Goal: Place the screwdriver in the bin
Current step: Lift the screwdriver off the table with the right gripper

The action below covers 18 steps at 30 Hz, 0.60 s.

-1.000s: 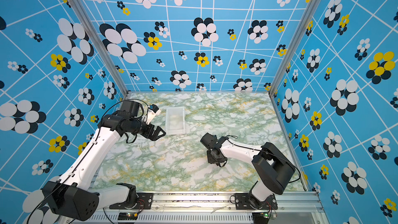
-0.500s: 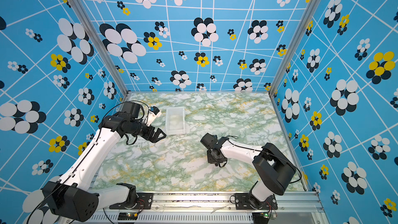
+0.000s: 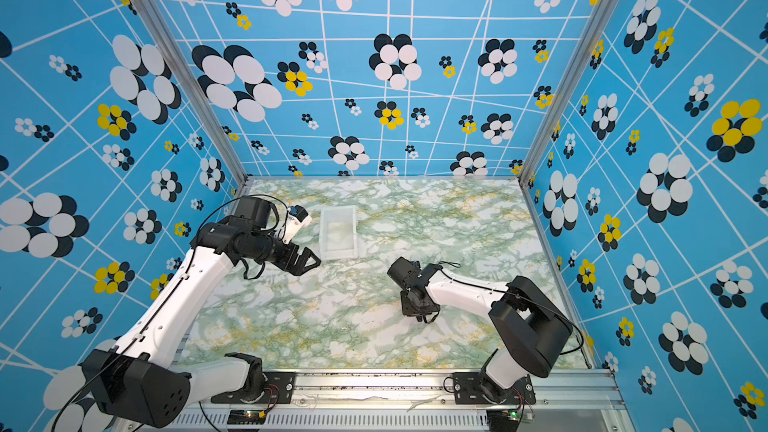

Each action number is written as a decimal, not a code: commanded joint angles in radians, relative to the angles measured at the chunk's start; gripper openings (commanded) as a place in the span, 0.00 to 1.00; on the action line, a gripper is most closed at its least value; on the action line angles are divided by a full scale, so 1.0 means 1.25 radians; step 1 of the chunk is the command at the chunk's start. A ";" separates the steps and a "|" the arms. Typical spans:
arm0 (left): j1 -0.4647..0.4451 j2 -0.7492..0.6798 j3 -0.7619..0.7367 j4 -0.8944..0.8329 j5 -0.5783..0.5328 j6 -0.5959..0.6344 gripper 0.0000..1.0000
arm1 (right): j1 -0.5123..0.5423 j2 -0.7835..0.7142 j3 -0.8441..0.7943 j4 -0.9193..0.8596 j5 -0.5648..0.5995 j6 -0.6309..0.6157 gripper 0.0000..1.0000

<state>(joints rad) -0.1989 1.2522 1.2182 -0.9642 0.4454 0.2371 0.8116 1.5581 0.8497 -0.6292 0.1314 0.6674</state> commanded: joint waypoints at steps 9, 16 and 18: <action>-0.021 -0.007 0.005 -0.007 -0.072 0.063 0.99 | 0.007 -0.052 0.096 -0.086 0.024 -0.040 0.15; -0.021 -0.016 -0.004 0.010 -0.138 0.063 0.99 | 0.006 -0.056 0.159 -0.114 0.020 -0.068 0.15; -0.020 -0.017 -0.011 0.020 -0.164 0.056 0.99 | 0.007 -0.051 0.185 -0.126 0.020 -0.077 0.15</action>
<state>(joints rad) -0.2184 1.2526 1.2182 -0.9596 0.3027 0.3004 0.8116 1.5078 1.0313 -0.7349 0.1448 0.6037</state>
